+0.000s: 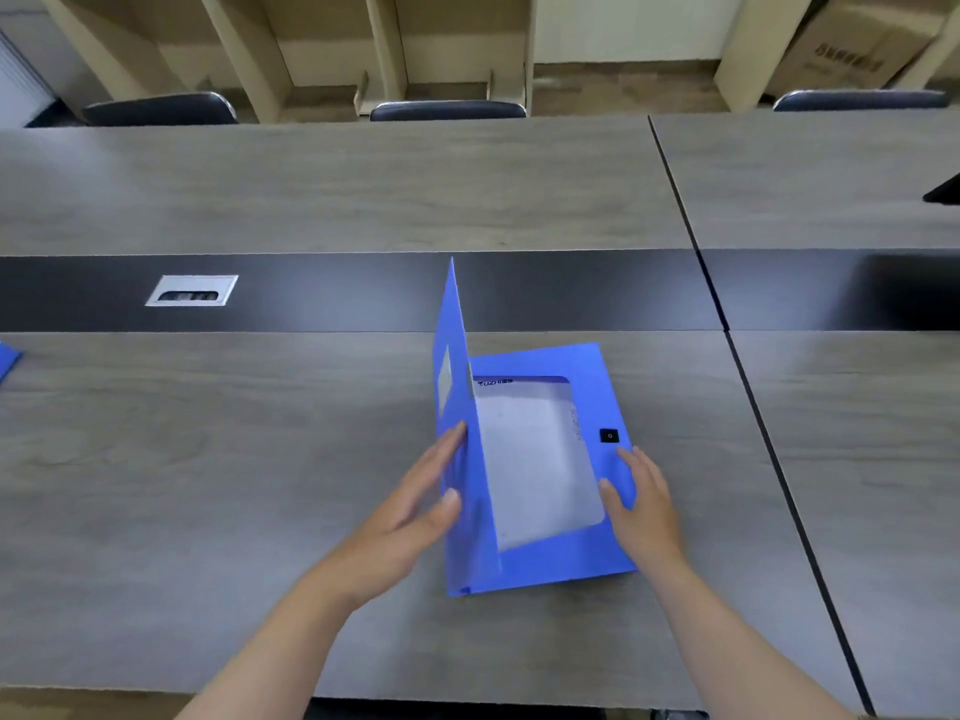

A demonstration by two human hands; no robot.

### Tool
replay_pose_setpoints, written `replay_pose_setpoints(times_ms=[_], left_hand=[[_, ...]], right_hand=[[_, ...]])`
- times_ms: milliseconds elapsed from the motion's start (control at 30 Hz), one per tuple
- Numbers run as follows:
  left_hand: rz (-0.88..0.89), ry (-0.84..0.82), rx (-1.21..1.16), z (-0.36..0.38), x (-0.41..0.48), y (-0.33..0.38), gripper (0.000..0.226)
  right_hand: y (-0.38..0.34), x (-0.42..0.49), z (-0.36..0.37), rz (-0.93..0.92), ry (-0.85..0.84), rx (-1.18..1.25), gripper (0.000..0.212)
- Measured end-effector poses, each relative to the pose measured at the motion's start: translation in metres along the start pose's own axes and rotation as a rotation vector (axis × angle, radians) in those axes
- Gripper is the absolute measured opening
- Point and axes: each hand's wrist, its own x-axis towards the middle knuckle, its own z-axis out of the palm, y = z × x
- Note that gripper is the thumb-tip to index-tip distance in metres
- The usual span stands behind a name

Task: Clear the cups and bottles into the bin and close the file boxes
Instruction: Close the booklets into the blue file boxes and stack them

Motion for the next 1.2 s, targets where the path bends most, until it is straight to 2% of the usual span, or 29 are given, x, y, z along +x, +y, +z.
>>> replay_pose_setpoints(times_ms=[167,267,333,433,533,633,800,900,1000,1100,1200], left_hand=[[-0.057,-0.012,0.383,0.041,0.038,-0.034,0.090],[-0.194,0.108,0.371,0.051,0.053,-0.053,0.107],[-0.263,0.176,0.246,0.054,0.062,-0.064,0.111],[-0.250,0.197,0.185,0.060,0.070,-0.079,0.115],[-0.232,0.179,0.245,0.066,0.073,-0.091,0.112],[-0.211,0.152,0.292,0.069,0.075,-0.099,0.109],[-0.209,0.127,0.405,0.079,0.080,-0.108,0.121],[-0.218,0.141,0.443,0.080,0.082,-0.115,0.126],[-0.235,0.153,0.473,0.083,0.084,-0.118,0.125],[-0.260,0.152,0.487,0.084,0.085,-0.117,0.126],[-0.276,0.132,0.488,0.086,0.087,-0.115,0.125]], right_hand=[[0.005,0.006,-0.010,0.025,-0.006,0.091,0.058],[0.005,0.008,-0.014,0.047,-0.020,0.139,0.060],[0.008,0.010,-0.016,0.049,-0.027,0.161,0.050],[0.002,0.010,-0.024,0.116,-0.099,0.369,0.014],[-0.012,0.016,-0.048,0.221,-0.207,0.546,0.043],[-0.015,0.023,-0.059,0.205,-0.325,0.549,0.044],[0.004,0.029,-0.046,0.170,-0.222,0.445,0.008],[0.007,0.028,-0.039,0.205,-0.131,0.373,0.006],[0.004,0.025,-0.034,0.197,-0.050,0.283,0.015],[0.004,0.023,-0.032,0.066,-0.024,0.165,0.052],[0.000,0.028,-0.027,-0.189,-0.082,-0.242,0.068]])
